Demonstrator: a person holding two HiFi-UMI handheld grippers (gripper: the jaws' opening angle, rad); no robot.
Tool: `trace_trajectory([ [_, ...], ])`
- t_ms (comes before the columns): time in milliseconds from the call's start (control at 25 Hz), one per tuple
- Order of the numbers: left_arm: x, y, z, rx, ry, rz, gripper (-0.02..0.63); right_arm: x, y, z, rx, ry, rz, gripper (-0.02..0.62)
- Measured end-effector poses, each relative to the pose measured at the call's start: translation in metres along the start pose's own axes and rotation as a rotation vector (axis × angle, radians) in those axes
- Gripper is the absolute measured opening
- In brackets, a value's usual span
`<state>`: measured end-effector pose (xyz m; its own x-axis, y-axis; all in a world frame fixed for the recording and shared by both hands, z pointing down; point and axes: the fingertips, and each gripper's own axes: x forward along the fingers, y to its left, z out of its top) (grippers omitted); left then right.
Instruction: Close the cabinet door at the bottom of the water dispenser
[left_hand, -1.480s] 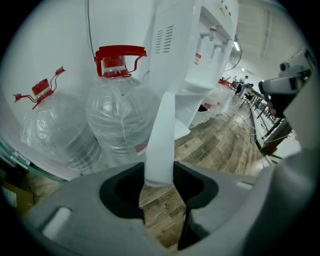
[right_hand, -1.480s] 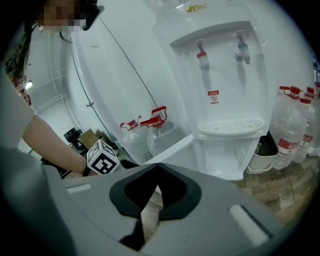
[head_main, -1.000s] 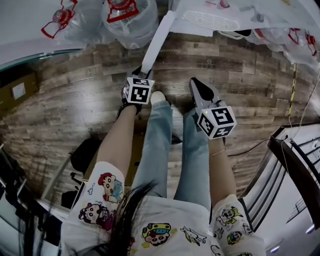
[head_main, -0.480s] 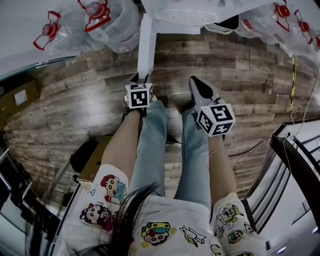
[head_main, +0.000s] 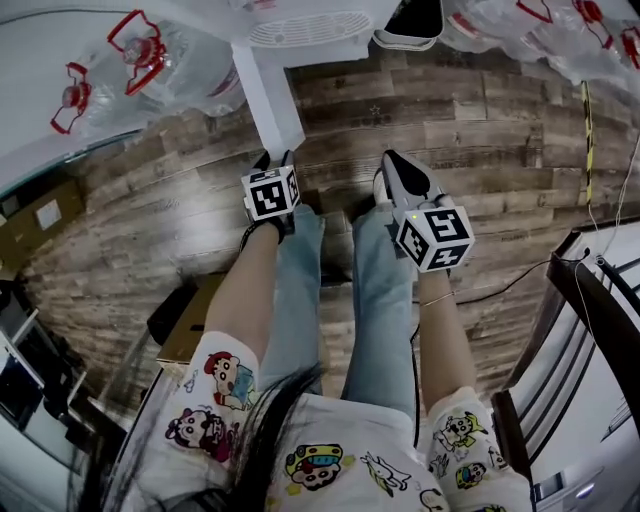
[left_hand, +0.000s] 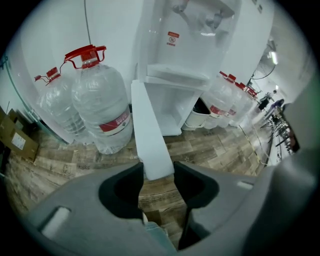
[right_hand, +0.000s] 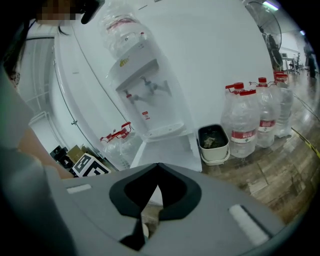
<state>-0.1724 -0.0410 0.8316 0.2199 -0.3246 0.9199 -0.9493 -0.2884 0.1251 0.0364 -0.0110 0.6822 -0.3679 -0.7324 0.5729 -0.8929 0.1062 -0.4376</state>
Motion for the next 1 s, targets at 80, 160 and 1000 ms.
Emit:
trace_trajectory([
  [80, 0.003, -0.011, 0.002, 0.004, 0.008, 0.002, 0.189, -0.008, -0.016, 0.001, 0.011, 0.002, -0.003, 0.011],
  [160, 0.006, -0.023, 0.004, 0.019, 0.024, 0.001, 0.19, -0.015, -0.032, 0.002, 0.021, 0.006, -0.006, 0.011],
  [1000, 0.048, -0.13, 0.059, 0.044, 0.055, -0.02, 0.167, -0.033, -0.134, 0.035, 0.094, 0.001, -0.02, 0.011],
])
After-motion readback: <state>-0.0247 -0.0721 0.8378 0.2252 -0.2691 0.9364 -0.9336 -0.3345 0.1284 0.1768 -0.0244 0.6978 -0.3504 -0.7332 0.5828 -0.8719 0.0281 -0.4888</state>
